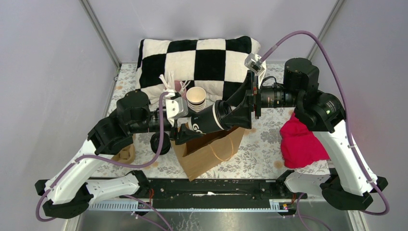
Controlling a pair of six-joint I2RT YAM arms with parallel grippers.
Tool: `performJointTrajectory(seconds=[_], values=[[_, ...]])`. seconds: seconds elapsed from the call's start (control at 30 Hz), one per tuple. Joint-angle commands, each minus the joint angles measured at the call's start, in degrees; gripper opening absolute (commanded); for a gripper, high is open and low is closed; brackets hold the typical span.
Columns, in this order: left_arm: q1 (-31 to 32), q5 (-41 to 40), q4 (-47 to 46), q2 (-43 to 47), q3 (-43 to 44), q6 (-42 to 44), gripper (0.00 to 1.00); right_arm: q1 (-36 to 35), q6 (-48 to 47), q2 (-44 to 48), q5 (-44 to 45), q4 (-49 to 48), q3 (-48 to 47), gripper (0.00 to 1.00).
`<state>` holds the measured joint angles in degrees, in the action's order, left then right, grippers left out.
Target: Pack the takeout coffee
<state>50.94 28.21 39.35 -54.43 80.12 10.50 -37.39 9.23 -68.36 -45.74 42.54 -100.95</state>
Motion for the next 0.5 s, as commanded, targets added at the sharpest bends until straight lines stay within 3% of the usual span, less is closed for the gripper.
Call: performJointTrajectory(seconds=[0.0, 0.13, 0.27, 0.47], values=[[0.0, -0.3, -3.6, 0.6, 2.0, -0.3, 0.32, -0.7, -0.2, 0.7, -1.7, -1.5, 0.3, 1.00], [-0.1, -0.5, -3.6, 0.8, 1.8, -0.4, 0.32, -0.7, -0.1, 0.8, -1.9, -1.7, 0.6, 1.00], [-0.1, -0.9, -3.6, 0.9, 1.7, -0.6, 0.32, -0.7, 0.6, 0.7, -1.9, -2.2, 0.7, 0.89], [0.0, -1.4, -3.6, 0.7, 1.8, -1.2, 0.34, -0.7, 1.5, 0.7, -2.1, -3.1, 0.6, 0.88]])
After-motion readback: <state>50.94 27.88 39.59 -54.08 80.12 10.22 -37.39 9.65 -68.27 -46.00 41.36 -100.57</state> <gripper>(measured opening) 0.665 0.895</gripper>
